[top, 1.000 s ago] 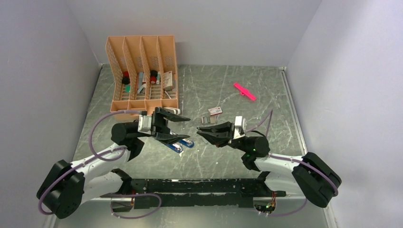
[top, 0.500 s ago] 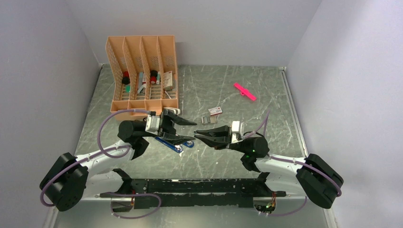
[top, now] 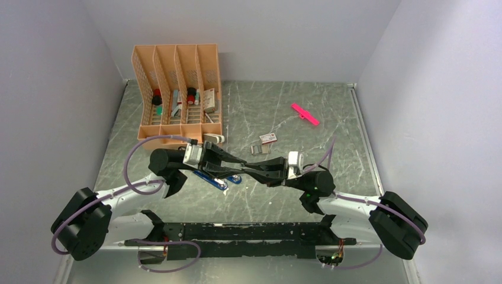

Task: Load the staples into the stapler
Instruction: Pick up the staple from the center of the board.

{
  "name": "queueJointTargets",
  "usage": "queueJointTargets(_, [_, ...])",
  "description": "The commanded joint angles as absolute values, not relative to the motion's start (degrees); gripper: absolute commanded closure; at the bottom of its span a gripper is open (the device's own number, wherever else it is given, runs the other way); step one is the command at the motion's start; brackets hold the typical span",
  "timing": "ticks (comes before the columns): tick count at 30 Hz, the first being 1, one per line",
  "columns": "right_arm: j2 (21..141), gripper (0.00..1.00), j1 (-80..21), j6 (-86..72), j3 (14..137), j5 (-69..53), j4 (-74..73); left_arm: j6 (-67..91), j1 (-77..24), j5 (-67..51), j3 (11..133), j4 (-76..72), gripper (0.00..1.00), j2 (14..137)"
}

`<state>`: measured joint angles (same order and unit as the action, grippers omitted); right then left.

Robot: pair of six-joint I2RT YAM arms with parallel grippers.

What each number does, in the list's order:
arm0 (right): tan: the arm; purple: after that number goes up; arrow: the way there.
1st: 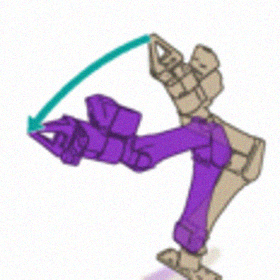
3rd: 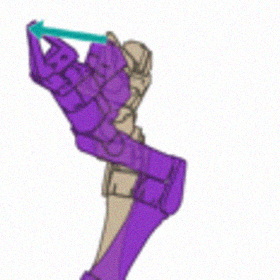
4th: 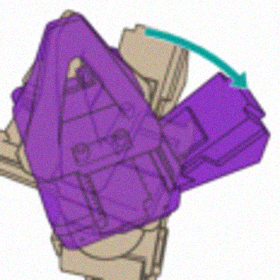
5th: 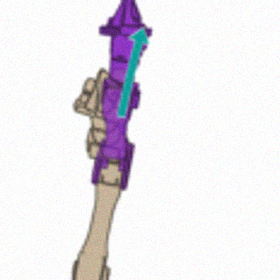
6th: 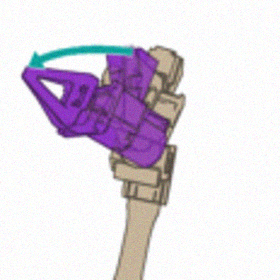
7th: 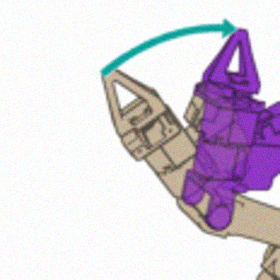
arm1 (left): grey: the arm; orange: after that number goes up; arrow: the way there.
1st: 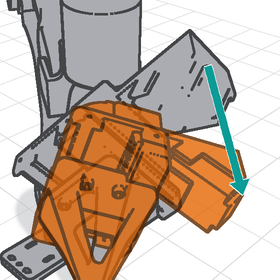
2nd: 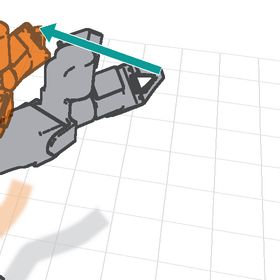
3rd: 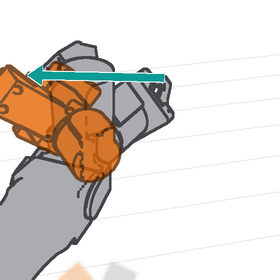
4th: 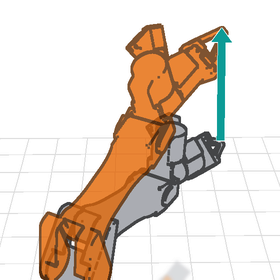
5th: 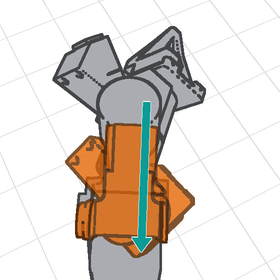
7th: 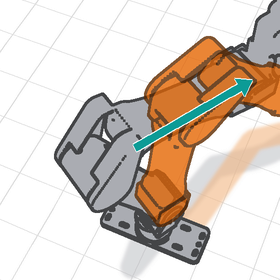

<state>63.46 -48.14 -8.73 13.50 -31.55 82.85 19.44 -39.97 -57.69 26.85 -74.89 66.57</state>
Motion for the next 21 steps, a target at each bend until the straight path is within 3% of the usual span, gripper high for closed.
queueJointTargets(1, [62.73,1.0,-48.55,-7.8,14.51,-30.81,85.55,19.43,-40.54,-60.39,28.47,-77.27,0.62,66.64])
queueJointTargets(11, [62.71,1.0,-48.65,-8.52,14.58,-30.54,86.91,20.48,-40.44,-61.27,28.74,-78.2,0.65,67.44])
queueJointTargets(21, [62.27,1.0,-48.69,-8.74,14.3,-30.08,87.56,23.25,-40.5,-61.9,28.65,-79.77,0.58,68.12])
